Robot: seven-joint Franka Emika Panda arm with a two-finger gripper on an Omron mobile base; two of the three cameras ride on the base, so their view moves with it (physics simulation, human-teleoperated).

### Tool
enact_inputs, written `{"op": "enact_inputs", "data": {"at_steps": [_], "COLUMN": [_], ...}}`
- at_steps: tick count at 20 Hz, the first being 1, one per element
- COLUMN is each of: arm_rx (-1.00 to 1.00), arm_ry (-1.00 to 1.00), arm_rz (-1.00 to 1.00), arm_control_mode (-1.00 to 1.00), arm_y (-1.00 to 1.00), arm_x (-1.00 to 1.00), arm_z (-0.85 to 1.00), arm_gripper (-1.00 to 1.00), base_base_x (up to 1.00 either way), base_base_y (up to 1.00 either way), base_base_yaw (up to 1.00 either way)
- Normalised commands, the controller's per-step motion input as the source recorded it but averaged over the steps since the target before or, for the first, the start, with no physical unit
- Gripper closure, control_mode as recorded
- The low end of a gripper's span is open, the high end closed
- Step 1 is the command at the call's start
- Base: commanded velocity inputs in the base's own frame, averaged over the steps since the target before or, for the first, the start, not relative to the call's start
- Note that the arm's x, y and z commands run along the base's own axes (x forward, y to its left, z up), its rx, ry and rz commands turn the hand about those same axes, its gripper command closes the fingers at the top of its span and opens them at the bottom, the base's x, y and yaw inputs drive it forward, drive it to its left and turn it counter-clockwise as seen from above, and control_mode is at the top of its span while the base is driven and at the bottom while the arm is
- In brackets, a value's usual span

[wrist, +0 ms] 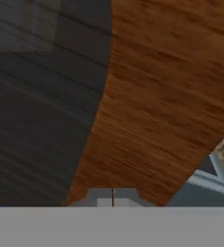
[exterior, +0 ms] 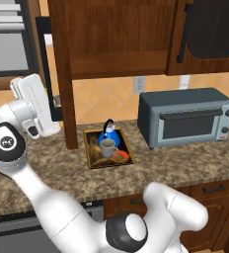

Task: Pick the kettle from the counter and place it on the tray. Then pick the mug from the cabinet and place it on the tray. Then close the cabinet doors.

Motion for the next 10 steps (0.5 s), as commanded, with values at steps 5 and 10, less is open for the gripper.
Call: {"op": "enact_inputs", "data": {"at_steps": [5, 10], "arm_rx": [0.0, 0.0], "arm_ry": [-0.18, -0.15], "arm_rz": [-0.09, -0.07], "arm_control_mode": [-1.0, -1.0], "arm_y": [-1.0, -1.0], "arm_x": [0.0, 0.16], "arm_z": [0.38, 0.36], "arm_gripper": [1.0, 1.0], "base_base_x": [0.0, 0.0], "base_base_y": [0.0, 0.0], "base_base_yaw": [0.0, 0.0]}}
